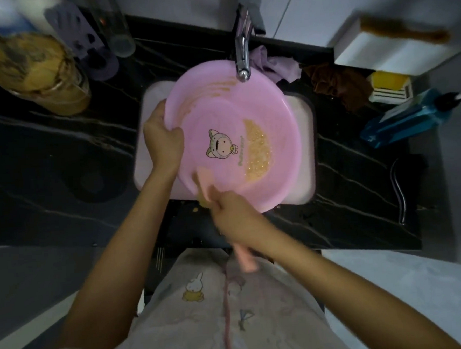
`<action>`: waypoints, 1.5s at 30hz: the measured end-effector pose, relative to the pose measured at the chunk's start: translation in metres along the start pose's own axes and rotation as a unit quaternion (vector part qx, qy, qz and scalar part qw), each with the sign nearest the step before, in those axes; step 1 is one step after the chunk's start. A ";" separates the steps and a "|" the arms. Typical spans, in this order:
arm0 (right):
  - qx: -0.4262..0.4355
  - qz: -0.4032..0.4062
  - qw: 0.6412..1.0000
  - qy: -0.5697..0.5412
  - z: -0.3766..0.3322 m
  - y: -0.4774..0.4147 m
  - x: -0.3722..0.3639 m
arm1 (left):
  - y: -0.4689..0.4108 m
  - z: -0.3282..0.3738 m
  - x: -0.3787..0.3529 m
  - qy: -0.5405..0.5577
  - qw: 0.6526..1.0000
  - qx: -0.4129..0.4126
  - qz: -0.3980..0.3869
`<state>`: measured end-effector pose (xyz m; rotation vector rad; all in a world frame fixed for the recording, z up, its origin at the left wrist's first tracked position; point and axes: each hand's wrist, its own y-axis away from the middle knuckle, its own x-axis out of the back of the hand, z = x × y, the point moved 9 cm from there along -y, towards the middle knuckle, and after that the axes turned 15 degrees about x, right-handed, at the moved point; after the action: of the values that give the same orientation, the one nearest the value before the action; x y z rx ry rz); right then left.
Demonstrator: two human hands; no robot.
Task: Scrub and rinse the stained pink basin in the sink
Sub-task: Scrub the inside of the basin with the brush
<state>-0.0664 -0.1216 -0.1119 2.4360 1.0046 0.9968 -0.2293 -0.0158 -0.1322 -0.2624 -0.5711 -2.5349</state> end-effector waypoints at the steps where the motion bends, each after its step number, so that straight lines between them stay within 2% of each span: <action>1: 0.029 0.020 0.999 -0.016 -0.018 -0.005 -0.008 | 0.000 0.000 0.001 0.002 1.000 -0.002 0.001; 4: 0.032 0.035 0.999 0.008 -0.013 0.006 -0.022 | 0.000 -0.004 0.005 0.007 1.000 -0.001 -0.001; 7: -0.058 -0.010 0.992 0.112 0.053 0.038 -0.001 | -0.003 -0.008 0.007 0.013 1.000 0.004 -0.006; 9: -0.093 -0.003 0.989 0.119 0.073 0.043 0.018 | -0.001 -0.006 0.006 0.022 1.000 0.000 -0.009; 14: 0.017 -0.018 1.000 -0.010 0.029 0.007 -0.007 | 0.001 -0.002 0.007 0.006 1.000 -0.008 0.000; 17: -0.004 -0.057 0.998 0.004 0.066 0.014 0.006 | -0.002 -0.002 0.008 -0.007 1.000 -0.010 0.001; 21: -0.097 -0.094 0.973 0.185 0.132 0.026 0.069 | -0.001 -0.001 0.008 -0.002 1.000 -0.007 -0.003; 25: -0.119 -0.065 0.898 0.420 0.135 -0.026 0.120 | -0.001 0.001 0.006 -0.003 1.000 -0.014 -0.015; 28: -0.108 -0.013 0.865 0.490 0.127 -0.054 0.132 | 0.000 0.003 0.007 -0.014 1.000 -0.017 -0.013; 30: -0.103 -0.018 0.854 0.510 0.129 -0.058 0.127 | 0.000 0.001 0.007 -0.018 1.000 -0.017 -0.009; 32: -0.105 -0.060 0.862 0.491 0.137 -0.053 0.107 | -0.001 0.000 0.008 -0.015 1.000 -0.013 -0.009; 34: -0.111 -0.112 0.897 0.413 0.137 -0.042 0.077 | -0.002 -0.002 0.008 -0.012 1.000 -0.008 -0.011; 38: -0.092 -0.152 0.954 0.241 0.094 -0.025 0.024 | 0.001 0.000 0.007 -0.017 1.000 -0.011 -0.010; 40: -0.050 -0.152 0.974 0.160 0.061 -0.025 0.005 | 0.000 0.001 0.007 -0.013 1.000 -0.011 -0.007; 42: -0.024 -0.116 0.992 0.041 0.038 -0.022 -0.001 | 0.002 0.005 0.006 -0.019 1.000 -0.020 -0.008; 45: -0.016 -0.088 0.996 -0.020 0.037 -0.006 0.009 | 0.003 0.007 0.007 -0.021 1.000 -0.021 -0.005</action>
<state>-0.0384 -0.1116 -0.1370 2.2850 1.1576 0.8944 -0.2331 -0.0184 -0.1227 -0.3286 -0.5358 -2.5595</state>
